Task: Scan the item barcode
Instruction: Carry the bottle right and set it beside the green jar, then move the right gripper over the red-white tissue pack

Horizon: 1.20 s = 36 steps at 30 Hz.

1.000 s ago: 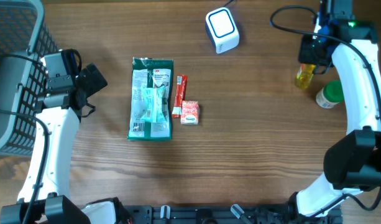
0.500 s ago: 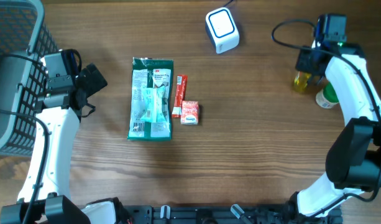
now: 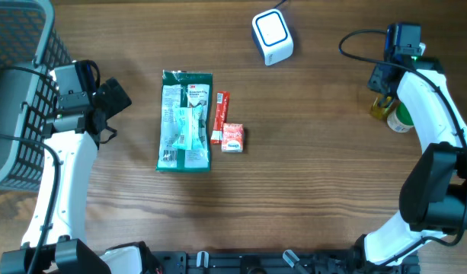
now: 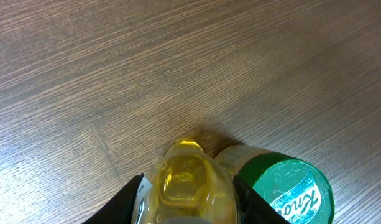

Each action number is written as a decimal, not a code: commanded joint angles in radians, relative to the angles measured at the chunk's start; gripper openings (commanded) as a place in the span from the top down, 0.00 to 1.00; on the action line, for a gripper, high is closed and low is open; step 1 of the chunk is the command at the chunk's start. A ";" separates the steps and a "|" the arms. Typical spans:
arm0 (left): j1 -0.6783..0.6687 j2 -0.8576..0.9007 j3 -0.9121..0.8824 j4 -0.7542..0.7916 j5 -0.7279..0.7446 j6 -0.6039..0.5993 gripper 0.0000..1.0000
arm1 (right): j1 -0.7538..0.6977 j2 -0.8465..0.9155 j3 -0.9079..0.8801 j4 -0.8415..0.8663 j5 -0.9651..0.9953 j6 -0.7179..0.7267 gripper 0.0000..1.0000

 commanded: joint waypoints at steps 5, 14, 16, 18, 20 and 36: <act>0.005 -0.004 0.014 0.000 0.005 0.016 0.00 | -0.004 0.015 -0.011 0.003 0.002 -0.003 0.18; 0.005 -0.004 0.014 0.000 0.005 0.016 0.00 | -0.004 -0.079 0.013 -0.035 0.001 -0.003 0.00; 0.005 -0.004 0.014 0.000 0.005 0.016 0.00 | -0.004 -0.126 0.028 -0.055 -0.010 -0.004 0.00; 0.005 -0.004 0.014 0.000 0.005 0.016 0.00 | 0.002 -0.200 0.039 -0.075 -0.098 -0.047 0.00; 0.005 -0.004 0.014 0.000 0.005 0.016 0.00 | 0.011 -0.249 0.039 -0.068 -0.222 -0.117 0.00; 0.005 -0.004 0.014 0.000 0.005 0.016 0.00 | 0.378 -0.225 0.008 -0.057 -0.776 -0.122 0.18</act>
